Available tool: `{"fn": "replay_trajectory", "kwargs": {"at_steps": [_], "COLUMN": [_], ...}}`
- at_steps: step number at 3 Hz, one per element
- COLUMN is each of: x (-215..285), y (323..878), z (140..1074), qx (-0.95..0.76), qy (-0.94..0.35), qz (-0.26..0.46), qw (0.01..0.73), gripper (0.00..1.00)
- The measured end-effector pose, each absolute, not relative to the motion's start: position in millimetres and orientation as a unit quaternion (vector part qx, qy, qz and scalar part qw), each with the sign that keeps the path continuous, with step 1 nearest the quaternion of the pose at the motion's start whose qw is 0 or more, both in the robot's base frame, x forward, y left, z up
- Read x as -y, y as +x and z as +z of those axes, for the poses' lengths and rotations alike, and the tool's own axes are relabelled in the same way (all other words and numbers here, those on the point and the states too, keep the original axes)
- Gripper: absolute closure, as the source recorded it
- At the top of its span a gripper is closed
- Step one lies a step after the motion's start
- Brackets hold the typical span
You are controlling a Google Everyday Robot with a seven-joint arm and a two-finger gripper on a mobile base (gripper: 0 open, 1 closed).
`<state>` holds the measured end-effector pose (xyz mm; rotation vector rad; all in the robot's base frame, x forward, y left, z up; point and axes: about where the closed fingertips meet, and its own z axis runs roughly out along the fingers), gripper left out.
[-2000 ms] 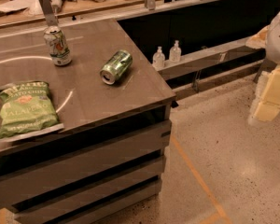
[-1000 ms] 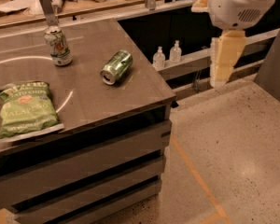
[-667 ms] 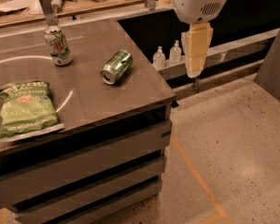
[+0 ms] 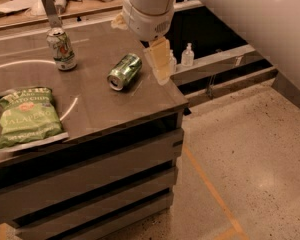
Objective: Place green can upright
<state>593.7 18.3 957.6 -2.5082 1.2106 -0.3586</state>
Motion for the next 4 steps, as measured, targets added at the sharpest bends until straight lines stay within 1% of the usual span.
{"fn": "replay_trajectory", "kwargs": {"at_steps": [2, 4], "x": [-75.8, -77.6], "y": [611.2, 616.3], "z": [905.0, 901.8], "qx": [-0.337, -0.305], "qy": [-0.923, -0.936], "qz": [-0.086, -0.088], "qw": [0.166, 0.154], "gripper": [0.0, 0.0]}}
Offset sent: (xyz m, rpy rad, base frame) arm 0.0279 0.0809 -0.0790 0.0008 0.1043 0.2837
